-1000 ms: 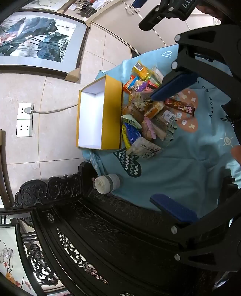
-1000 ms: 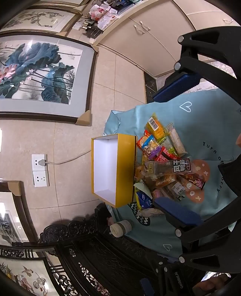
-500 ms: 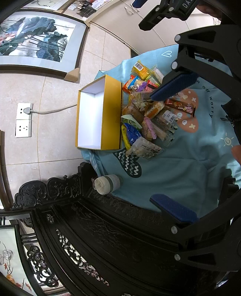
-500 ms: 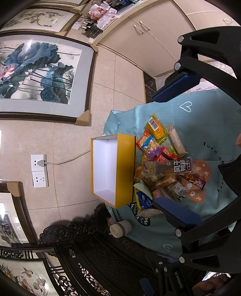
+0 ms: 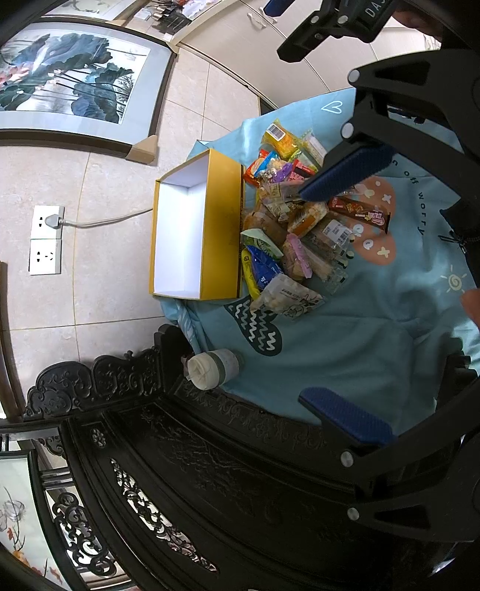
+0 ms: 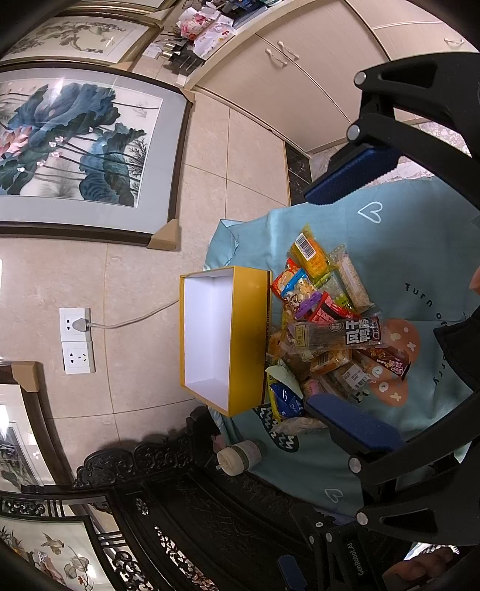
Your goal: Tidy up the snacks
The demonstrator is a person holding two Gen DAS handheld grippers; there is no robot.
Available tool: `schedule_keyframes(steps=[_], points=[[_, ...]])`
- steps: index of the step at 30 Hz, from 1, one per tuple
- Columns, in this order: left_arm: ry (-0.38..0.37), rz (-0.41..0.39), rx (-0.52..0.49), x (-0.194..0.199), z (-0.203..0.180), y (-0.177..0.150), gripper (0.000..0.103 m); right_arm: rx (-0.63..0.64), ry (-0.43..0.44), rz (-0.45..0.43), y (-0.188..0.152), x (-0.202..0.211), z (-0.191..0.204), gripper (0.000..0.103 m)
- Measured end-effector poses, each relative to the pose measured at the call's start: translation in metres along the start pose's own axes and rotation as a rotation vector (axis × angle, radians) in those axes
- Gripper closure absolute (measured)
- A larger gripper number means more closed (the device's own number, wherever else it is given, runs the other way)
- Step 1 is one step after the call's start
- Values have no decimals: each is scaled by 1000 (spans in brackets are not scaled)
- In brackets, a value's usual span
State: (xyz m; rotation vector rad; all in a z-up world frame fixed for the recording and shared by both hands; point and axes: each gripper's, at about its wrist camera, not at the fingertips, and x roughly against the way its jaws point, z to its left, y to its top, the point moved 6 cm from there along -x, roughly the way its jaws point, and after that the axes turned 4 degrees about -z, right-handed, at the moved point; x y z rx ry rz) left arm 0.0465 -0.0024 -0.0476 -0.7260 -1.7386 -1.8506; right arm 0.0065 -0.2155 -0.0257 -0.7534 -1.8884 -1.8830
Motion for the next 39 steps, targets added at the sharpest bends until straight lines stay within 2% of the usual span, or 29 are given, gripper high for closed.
schedule_keyframes(steps=[24, 28, 39], points=[[0, 8, 3, -3, -2, -2, 2, 0, -1, 4, 2, -1, 5, 1], [0, 7, 6, -8, -1, -11, 2, 4, 2, 4, -10, -9, 1, 1], [-1, 5, 6, -6, 1, -9, 2, 5, 1, 2, -8, -6, 2, 1]])
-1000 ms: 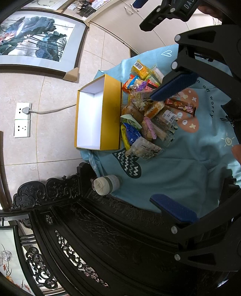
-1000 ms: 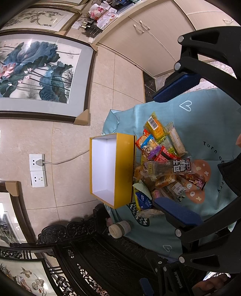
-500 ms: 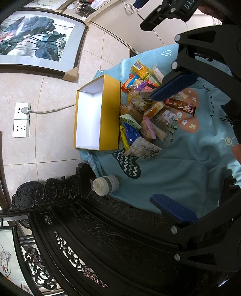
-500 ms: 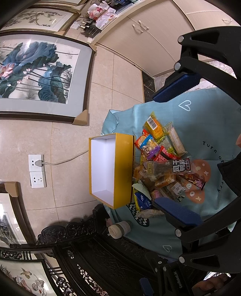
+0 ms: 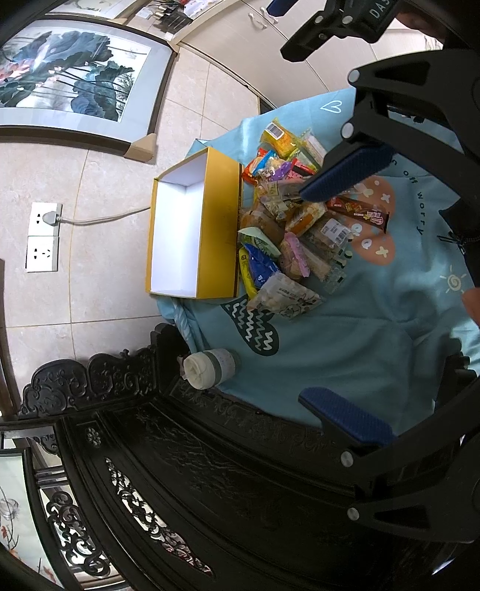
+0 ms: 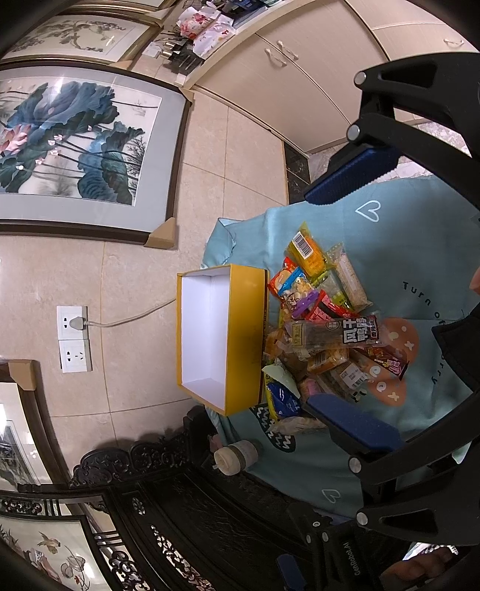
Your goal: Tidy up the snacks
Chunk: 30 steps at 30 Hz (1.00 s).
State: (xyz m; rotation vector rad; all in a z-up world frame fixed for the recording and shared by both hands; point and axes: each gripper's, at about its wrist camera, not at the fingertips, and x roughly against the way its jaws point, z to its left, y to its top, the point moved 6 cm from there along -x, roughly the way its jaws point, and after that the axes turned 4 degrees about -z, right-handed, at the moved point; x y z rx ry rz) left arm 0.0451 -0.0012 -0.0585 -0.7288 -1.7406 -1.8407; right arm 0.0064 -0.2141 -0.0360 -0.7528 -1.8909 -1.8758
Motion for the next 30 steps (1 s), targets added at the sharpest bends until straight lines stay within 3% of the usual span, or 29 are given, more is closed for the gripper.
schedule_keyframes(steps=[24, 30], points=[[-1, -1, 2, 4, 2, 3, 2, 4, 0, 3, 4, 1, -1, 1], [8, 36, 12, -8, 6, 3, 2, -9, 4, 30, 1, -8, -6, 1]])
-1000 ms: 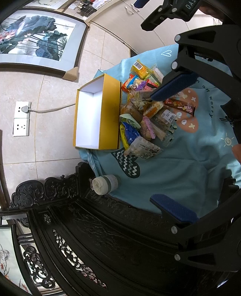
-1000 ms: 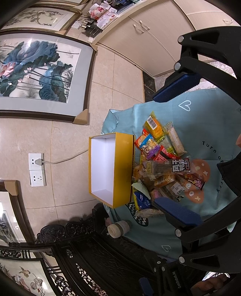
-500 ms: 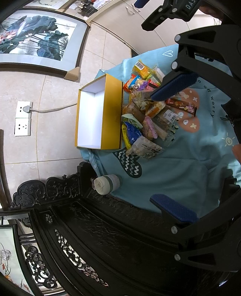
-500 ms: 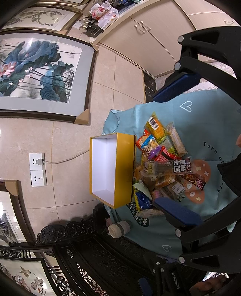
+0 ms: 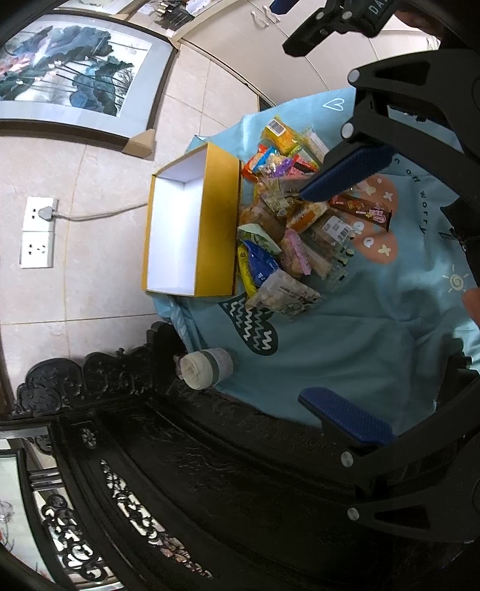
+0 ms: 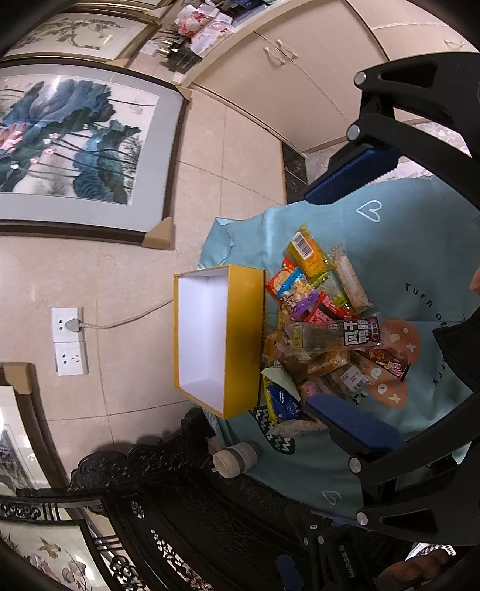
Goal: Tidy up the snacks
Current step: 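Grasp the white bread bag with the left tool while the right tool grasps the clear duck-neck pack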
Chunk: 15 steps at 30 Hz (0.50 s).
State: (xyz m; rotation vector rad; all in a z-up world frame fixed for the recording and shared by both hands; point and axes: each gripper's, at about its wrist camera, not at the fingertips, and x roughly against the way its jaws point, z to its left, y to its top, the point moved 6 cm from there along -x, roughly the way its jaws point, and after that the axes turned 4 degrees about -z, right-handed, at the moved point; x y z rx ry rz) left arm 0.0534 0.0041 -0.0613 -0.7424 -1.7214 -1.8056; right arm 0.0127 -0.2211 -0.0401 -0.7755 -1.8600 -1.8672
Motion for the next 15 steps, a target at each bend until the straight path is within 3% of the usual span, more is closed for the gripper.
schedule_keyframes(steps=[6, 12, 15], points=[[21, 96, 19, -43, 8, -17, 2, -25, 42, 90, -25, -39, -14, 1], [67, 248, 0, -107, 16, -61, 2, -52, 123, 233, -75, -94, -23, 1], [74, 280, 6, -133, 20, -78, 2, -40, 160, 284, -92, -118, -15, 1]])
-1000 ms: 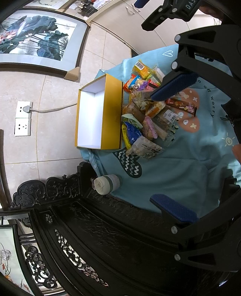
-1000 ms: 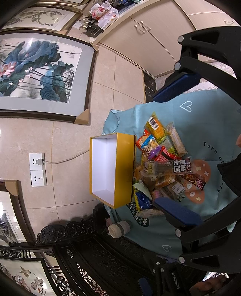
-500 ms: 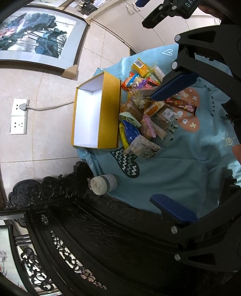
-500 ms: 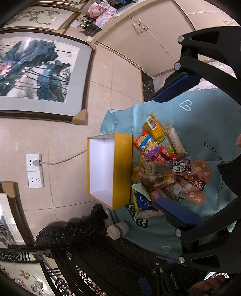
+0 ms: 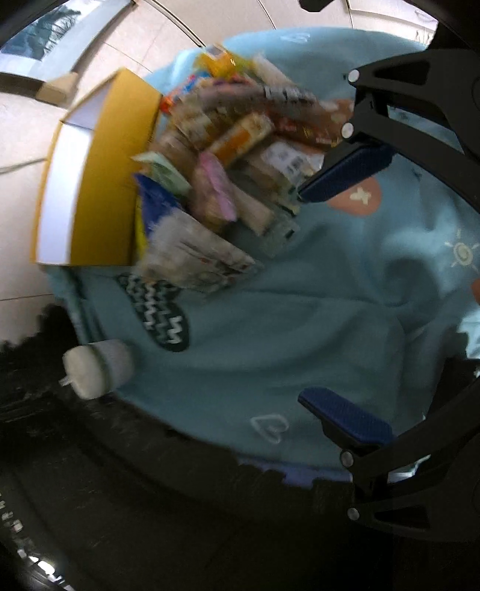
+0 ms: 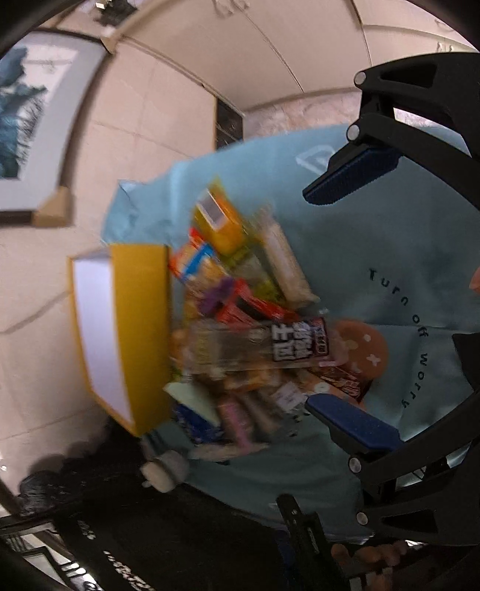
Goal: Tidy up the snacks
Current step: 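Grasp the white bread bag with the left tool while the right tool grasps the clear duck-neck pack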
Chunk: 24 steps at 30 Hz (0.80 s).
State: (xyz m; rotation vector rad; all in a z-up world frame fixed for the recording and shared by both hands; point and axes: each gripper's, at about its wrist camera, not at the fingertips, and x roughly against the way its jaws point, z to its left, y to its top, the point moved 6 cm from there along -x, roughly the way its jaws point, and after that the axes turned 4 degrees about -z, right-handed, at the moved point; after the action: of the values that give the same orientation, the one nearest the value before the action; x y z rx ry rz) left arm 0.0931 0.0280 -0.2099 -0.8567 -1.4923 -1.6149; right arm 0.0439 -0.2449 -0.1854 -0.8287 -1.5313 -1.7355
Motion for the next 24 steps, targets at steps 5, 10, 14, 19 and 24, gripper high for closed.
schedule_keyframes(steps=[5, 10, 14, 19, 24], points=[[3, -16, 0, -40, -3, 9, 2, 89, 26, 17, 1, -39, 21, 9], [4, -40, -10, -72, -8, 31, 2, 94, 65, 72, 4, -76, 34, 14], [0, -36, 6, -95, -9, 44, 2, 119, 54, 76, 10, -93, 43, 14], [-22, -60, 27, -119, -7, 49, 2, 122, 99, 141, 3, -120, 55, 44], [-71, -33, 39, -134, -1, 39, 56, 122, 77, 142, 3, -123, 47, 68]])
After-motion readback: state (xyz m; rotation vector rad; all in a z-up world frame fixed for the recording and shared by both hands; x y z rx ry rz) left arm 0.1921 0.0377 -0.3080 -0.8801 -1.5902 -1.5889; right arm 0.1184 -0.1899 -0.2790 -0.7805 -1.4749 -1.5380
